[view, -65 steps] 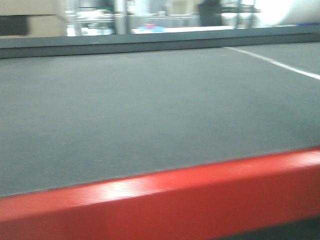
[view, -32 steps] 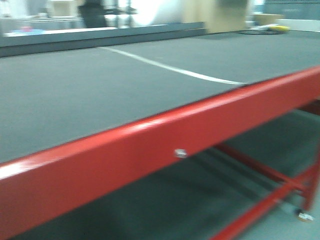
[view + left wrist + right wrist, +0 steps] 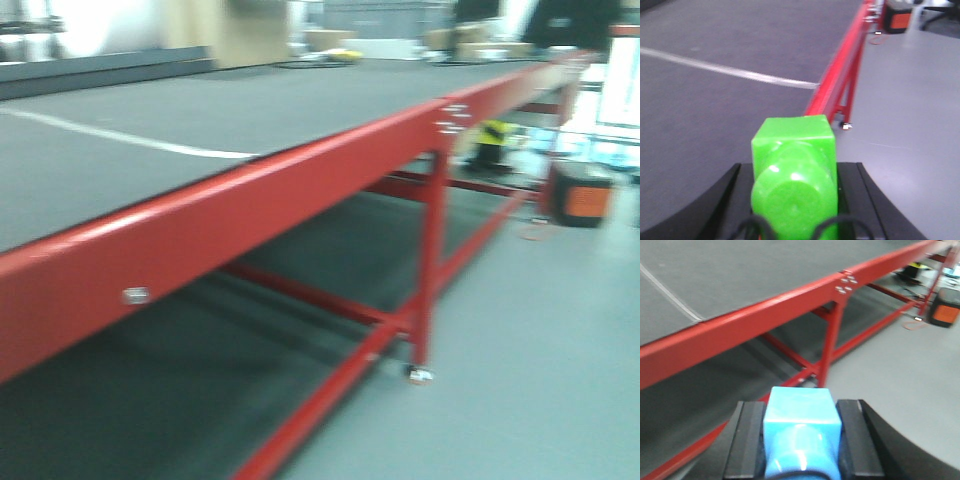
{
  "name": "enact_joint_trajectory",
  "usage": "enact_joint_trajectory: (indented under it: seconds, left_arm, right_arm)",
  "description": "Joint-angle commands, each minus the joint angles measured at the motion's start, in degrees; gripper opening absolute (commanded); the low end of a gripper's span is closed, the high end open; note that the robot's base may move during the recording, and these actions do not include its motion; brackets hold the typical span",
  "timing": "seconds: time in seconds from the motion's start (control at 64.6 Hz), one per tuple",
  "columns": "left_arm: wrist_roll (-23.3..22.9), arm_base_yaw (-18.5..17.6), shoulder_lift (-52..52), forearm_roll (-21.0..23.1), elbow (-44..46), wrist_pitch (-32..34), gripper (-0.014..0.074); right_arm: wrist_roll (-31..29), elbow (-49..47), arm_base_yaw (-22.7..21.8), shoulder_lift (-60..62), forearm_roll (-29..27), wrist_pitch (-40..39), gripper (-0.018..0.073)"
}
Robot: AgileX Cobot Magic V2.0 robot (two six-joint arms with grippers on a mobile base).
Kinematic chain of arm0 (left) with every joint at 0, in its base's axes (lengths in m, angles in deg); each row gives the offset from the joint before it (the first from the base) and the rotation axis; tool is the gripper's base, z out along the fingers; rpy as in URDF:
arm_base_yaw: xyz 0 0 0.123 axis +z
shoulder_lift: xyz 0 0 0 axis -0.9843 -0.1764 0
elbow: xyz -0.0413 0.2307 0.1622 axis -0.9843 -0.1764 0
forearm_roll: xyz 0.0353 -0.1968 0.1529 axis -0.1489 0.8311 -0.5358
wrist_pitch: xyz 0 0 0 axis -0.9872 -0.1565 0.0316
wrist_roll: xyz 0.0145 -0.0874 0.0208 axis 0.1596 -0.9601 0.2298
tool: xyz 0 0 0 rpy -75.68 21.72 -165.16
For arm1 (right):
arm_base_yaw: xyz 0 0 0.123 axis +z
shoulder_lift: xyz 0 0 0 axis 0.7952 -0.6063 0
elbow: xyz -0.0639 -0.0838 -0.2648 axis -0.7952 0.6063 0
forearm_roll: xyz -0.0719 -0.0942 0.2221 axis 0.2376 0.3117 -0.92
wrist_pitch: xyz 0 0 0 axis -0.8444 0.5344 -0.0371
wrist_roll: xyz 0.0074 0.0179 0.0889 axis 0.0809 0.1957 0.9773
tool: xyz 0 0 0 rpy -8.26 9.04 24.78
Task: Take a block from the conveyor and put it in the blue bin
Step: 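Turn the base away from the conveyor and drive across the floor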
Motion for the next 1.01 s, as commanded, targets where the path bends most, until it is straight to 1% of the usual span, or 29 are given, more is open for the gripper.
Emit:
enact_joint_trajectory:
  seconds: [0.0,0.991]
  left_arm:
    - [-0.4,-0.2,0.3,0.1,0.6,1.1,-0.0111]
    - [-0.4,-0.2,0.3,0.1,0.6,1.1,-0.0111]
  right_arm:
    - [-0.3,-0.6,0.1,0.3,0.3,-0.8,-0.0153]
    - [-0.3,-0.6,0.1,0.3,0.3,-0.8,-0.0153]
